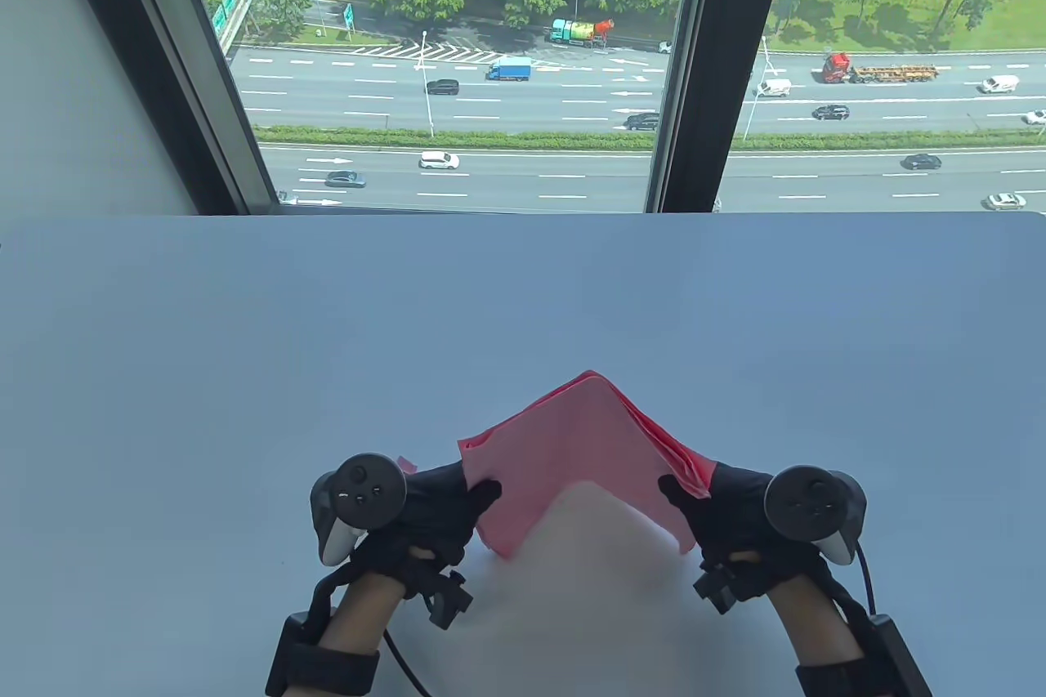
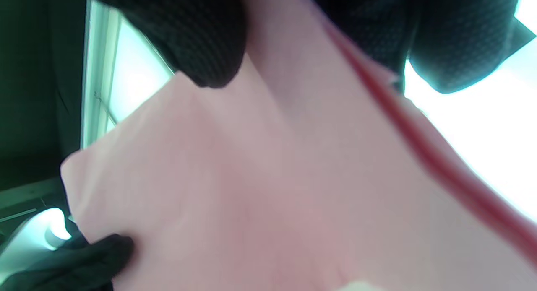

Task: Clip paper with binder clip (Left hand to clip)

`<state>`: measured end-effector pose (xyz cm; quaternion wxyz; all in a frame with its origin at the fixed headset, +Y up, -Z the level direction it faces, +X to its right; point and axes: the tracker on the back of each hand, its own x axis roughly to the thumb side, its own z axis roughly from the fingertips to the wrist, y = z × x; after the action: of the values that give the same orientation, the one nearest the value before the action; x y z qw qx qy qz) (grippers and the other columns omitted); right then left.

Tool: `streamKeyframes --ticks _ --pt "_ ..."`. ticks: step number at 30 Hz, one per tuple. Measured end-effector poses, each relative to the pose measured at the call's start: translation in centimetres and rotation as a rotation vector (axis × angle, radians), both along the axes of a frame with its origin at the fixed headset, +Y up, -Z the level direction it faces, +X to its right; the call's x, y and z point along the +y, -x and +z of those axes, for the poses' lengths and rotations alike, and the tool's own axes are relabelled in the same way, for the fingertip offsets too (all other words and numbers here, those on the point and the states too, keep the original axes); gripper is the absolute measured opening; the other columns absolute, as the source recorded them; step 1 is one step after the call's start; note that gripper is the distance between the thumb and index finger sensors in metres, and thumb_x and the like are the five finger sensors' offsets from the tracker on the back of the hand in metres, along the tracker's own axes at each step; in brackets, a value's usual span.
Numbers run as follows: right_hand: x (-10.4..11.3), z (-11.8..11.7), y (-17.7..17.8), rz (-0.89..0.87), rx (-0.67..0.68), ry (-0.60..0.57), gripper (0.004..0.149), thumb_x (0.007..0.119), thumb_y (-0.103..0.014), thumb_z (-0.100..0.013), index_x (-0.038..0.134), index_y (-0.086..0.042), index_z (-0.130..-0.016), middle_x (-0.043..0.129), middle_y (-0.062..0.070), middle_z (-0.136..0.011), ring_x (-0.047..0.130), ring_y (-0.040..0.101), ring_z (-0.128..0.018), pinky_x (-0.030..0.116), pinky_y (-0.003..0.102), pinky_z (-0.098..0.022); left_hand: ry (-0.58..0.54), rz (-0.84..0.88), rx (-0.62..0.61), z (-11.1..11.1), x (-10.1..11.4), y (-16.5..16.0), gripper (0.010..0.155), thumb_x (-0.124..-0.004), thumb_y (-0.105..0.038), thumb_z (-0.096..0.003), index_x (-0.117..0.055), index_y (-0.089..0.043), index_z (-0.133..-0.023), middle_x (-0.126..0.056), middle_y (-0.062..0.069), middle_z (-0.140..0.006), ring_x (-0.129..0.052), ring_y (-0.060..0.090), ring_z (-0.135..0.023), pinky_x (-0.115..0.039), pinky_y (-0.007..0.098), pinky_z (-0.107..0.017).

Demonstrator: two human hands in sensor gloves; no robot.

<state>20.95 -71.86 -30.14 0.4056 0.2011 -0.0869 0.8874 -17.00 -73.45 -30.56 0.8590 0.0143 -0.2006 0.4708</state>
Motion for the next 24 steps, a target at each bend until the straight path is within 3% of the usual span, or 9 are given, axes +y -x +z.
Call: streamKeyframes --ticks 5,8,11,13,15,19,24 --pt "0.6 0.4 0.0 -0.06 0.005 -0.053 0.05 0.086 -0.032 -0.044 0.084 -0.009 -0.089 0.1 0.015 -0.074 0.103 0.04 -0.056 0.08 0.058 -0.044 -0.101 -0.03 0.071 0.3 0.6 0.1 0.048 -0.082 -0.037 -0.0457 -0.087 -0.026 -0.092 -0.1 0.004 -0.085 -0.102 0.033 -0.068 -0.076 0.058 -0.056" --pt "-0.3 0.0 0.2 0.03 0.029 0.047 0.052 0.085 -0.033 -0.045 0.082 -0.009 -0.091 0.098 0.014 -0.076 0.102 0.039 -0.058 0.079 0.058 -0.045 -0.018 -0.078 0.028 0.2 0.2 0.0 0.048 -0.082 -0.038 -0.0462 -0.086 -0.026 -0.093 -0.1 0.004 -0.085 -0.102 0.033 -0.068 -0.075 0.058 -0.057" --pt "0.2 0.2 0.0 -0.053 0.021 -0.016 0.051 0.085 -0.031 -0.045 0.083 -0.008 -0.09 0.099 0.015 -0.074 0.103 0.04 -0.057 0.08 0.058 -0.044 -0.152 -0.029 0.08 0.5 0.7 0.0 0.048 -0.082 -0.037 -0.0454 -0.088 -0.024 -0.091 -0.101 0.005 -0.083 -0.104 0.032 -0.066 -0.076 0.058 -0.056" --pt "0.6 0.4 0.1 -0.056 0.004 -0.056 0.051 0.085 -0.032 -0.044 0.083 -0.009 -0.09 0.099 0.015 -0.074 0.103 0.04 -0.057 0.08 0.058 -0.044 -0.114 -0.023 0.065 0.5 1.0 -0.1 0.048 -0.082 -0.038 -0.0457 -0.087 -0.026 -0.092 -0.1 0.004 -0.085 -0.103 0.032 -0.067 -0.076 0.058 -0.056" --pt "-0.1 0.0 0.4 0.032 0.018 0.023 0.052 0.086 -0.032 -0.044 0.082 -0.009 -0.09 0.099 0.014 -0.075 0.103 0.039 -0.058 0.08 0.058 -0.045 0.026 -0.098 0.002 0.2 0.1 -0.3 0.05 -0.082 -0.038 -0.0464 -0.085 -0.026 -0.094 -0.099 0.004 -0.086 -0.102 0.033 -0.069 -0.075 0.058 -0.057" --pt "-0.8 -0.5 0.2 -0.05 0.05 0.101 0.053 0.085 -0.031 -0.045 0.081 -0.007 -0.092 0.098 0.016 -0.076 0.102 0.041 -0.058 0.079 0.059 -0.045 0.019 -0.058 0.016 -0.2 -0.2 0.0 0.05 -0.082 -0.038 -0.0461 -0.085 -0.026 -0.094 -0.1 0.005 -0.085 -0.103 0.032 -0.067 -0.076 0.058 -0.056" --pt "-0.3 -1.0 -1.7 -0.2 0.07 0.148 0.048 0.084 -0.028 -0.045 0.084 -0.015 -0.091 0.103 0.013 -0.068 0.105 0.037 -0.051 0.08 0.057 -0.043 0.056 0.083 0.037 -0.4 0.3 1.8 0.046 -0.082 -0.037 -0.0462 -0.089 -0.025 -0.09 -0.102 0.005 -0.082 -0.103 0.032 -0.066 -0.076 0.058 -0.056"
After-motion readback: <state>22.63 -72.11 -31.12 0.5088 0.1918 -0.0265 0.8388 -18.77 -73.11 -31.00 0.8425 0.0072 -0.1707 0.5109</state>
